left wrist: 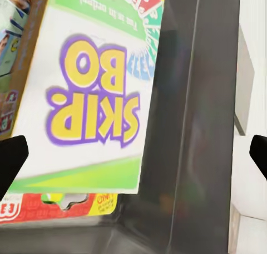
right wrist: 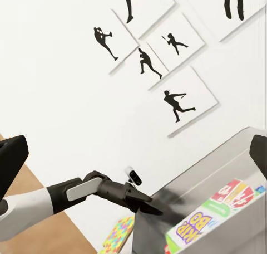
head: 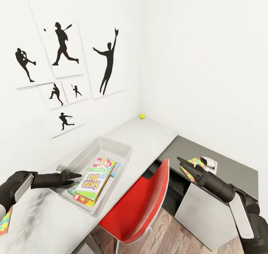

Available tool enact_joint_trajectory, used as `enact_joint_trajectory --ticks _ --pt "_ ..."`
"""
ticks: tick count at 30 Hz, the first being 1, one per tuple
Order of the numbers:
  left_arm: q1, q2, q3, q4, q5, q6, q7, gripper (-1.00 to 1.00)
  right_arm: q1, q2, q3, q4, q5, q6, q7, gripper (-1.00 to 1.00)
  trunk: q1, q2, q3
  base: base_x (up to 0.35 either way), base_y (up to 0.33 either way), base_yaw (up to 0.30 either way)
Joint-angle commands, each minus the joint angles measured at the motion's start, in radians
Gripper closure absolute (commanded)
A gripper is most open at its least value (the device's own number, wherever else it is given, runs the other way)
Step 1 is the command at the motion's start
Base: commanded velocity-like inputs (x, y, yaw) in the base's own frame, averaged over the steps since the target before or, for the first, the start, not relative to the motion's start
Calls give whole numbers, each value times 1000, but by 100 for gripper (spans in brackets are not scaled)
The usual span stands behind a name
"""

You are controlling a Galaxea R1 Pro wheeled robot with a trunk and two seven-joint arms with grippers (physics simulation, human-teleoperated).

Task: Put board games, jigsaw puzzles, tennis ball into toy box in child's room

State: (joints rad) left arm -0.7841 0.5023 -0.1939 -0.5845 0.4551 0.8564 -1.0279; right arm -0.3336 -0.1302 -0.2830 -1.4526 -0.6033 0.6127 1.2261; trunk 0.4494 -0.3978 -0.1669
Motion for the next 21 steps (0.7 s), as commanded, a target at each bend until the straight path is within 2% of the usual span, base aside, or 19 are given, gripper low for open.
enact_joint_trajectory --ticks 1,7,14,17,19,20,21 --pt "-1 2 -5 0 6 5 -2 -100 -1 0 -2 0 -4 8 1 -100 1 -2 -2 0 0 0" --pt "-1 11 -3 -10 12 4 -21 -100 -1 0 -4 0 -4 9 2 -100 1 -2 -2 0 0 0" --pt "1 20 21 -37 10 6 -165 -100 -1 0 -5 0 -4 9 6 -100 1 -2 -1 0 0 -10" --pt "5 50 23 -45 11 5 -250 -100 -1 0 -5 0 -4 9 7 -100 1 -2 3 0 0 -74" --pt "11 78 22 -58 11 4 -351 -100 -1 0 -5 0 -4 9 7 -100 1 -2 5 0 0 -97" --pt "14 85 22 -62 10 4 -381 -100 -1 0 -5 0 -4 9 7 -100 1 -2 7 0 0 -103" --pt "30 106 22 -70 7 -12 -471 -100 0 0 -5 0 -4 9 7 -100 1 -2 8 0 0 -107"
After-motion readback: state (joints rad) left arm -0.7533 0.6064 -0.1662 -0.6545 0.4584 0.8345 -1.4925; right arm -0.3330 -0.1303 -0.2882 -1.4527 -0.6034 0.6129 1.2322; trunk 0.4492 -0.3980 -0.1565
